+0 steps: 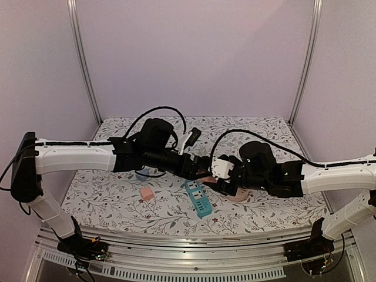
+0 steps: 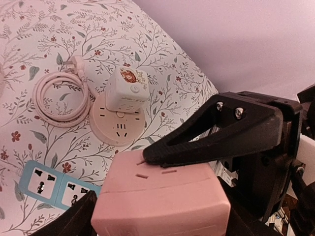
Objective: Insert the plug
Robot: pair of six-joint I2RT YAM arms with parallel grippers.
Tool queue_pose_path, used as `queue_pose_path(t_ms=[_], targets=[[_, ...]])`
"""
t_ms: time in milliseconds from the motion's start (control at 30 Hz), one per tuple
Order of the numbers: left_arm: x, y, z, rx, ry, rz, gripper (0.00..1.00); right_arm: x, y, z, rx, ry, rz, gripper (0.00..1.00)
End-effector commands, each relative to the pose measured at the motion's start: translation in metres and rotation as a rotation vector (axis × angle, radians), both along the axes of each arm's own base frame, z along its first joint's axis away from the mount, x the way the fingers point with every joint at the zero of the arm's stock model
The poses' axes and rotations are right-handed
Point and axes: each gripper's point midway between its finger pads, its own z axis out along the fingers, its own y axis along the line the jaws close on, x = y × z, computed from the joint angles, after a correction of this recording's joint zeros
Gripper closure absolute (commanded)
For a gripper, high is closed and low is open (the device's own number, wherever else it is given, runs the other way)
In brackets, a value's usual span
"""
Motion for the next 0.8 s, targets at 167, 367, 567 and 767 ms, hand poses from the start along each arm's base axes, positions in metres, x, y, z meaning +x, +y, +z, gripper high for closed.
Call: queue_pose_path(t_ms=[167,367,567,767], targets=[[-0.009,-0.006,-0.007,0.022,0.008,-0.039,0.26,0.005,0.009,0.022,0.044,-0.046,-0.015,1.0],[-0.013,-0.015,-0.008,0.001,0.025,-0.086,0.58,0.013,0.005,0.023,0.054,-0.05,-0.073,0.99],[-0.016,-0.019,-0.003,-0.016,0.035,-0.111,0.82,0.018,0.002,0.025,0.08,0.0,-0.132,0.67],[-0.01,-0.017,0.01,-0.02,0.003,-0.087,0.88,0.023,-0.011,0.029,0.089,0.026,-0.22,0.3]])
